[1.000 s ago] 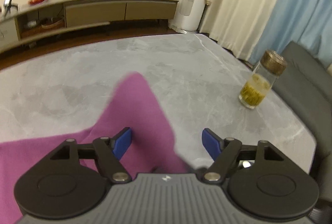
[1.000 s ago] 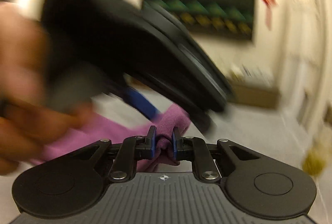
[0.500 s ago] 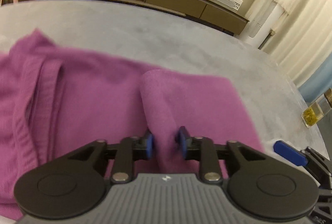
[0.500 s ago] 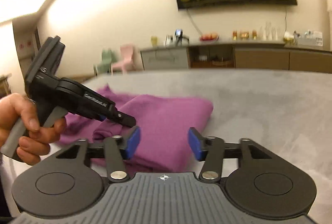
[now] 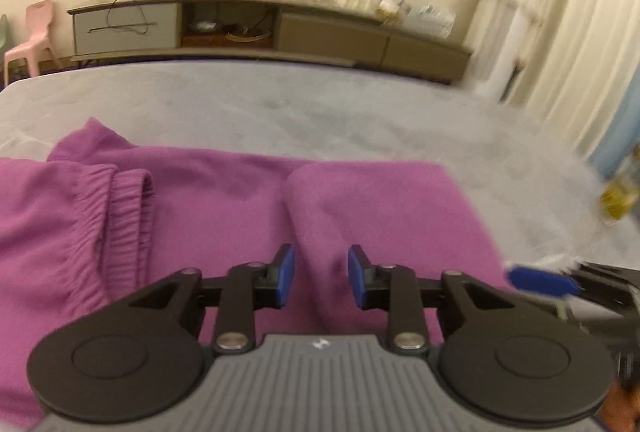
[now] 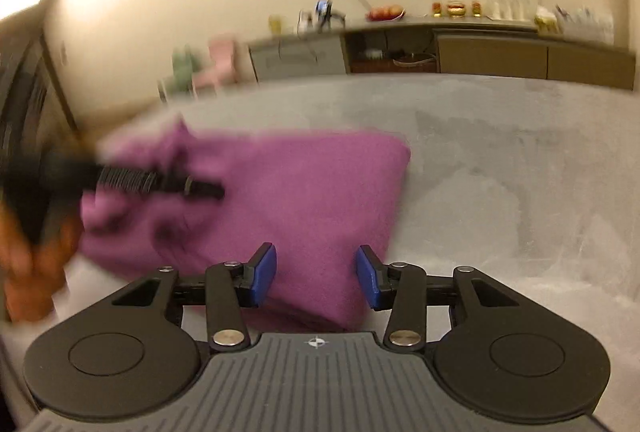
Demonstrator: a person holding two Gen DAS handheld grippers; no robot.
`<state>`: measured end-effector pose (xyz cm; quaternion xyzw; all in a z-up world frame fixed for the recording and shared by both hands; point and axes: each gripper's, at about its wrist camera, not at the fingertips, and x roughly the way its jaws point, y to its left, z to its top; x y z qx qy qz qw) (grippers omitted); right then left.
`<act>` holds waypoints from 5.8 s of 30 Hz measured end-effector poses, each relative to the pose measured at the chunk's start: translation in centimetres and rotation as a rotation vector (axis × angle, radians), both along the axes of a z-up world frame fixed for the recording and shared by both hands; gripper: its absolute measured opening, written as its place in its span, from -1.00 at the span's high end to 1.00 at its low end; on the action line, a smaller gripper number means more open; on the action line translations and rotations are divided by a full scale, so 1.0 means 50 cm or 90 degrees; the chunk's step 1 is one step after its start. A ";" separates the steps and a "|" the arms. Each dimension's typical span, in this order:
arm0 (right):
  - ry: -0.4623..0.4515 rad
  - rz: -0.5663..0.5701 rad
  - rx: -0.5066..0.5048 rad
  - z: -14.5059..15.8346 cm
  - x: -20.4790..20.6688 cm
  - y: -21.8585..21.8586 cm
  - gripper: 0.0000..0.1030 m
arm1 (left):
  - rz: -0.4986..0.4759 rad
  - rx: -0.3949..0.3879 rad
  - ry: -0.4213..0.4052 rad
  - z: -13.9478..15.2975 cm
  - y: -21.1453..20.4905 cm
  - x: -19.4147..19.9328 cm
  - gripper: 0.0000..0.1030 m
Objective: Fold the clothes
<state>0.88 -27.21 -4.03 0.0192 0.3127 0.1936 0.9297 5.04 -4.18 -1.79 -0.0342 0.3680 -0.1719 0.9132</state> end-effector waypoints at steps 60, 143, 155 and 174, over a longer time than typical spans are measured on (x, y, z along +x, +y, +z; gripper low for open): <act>0.065 0.040 0.055 0.127 0.059 0.307 -0.39 | 0.123 -0.124 -0.012 0.057 0.283 -0.107 0.54; -0.250 0.014 -0.191 -0.101 -0.051 0.279 0.60 | -0.156 -0.084 0.012 0.105 -0.019 -0.007 -0.70; -0.317 0.104 -0.072 -0.119 -0.076 0.350 0.08 | -0.010 -0.144 -0.086 0.184 0.280 0.018 0.72; -0.055 0.036 -0.209 -0.290 0.215 0.379 0.00 | 0.096 -0.231 0.097 0.023 0.440 0.062 0.63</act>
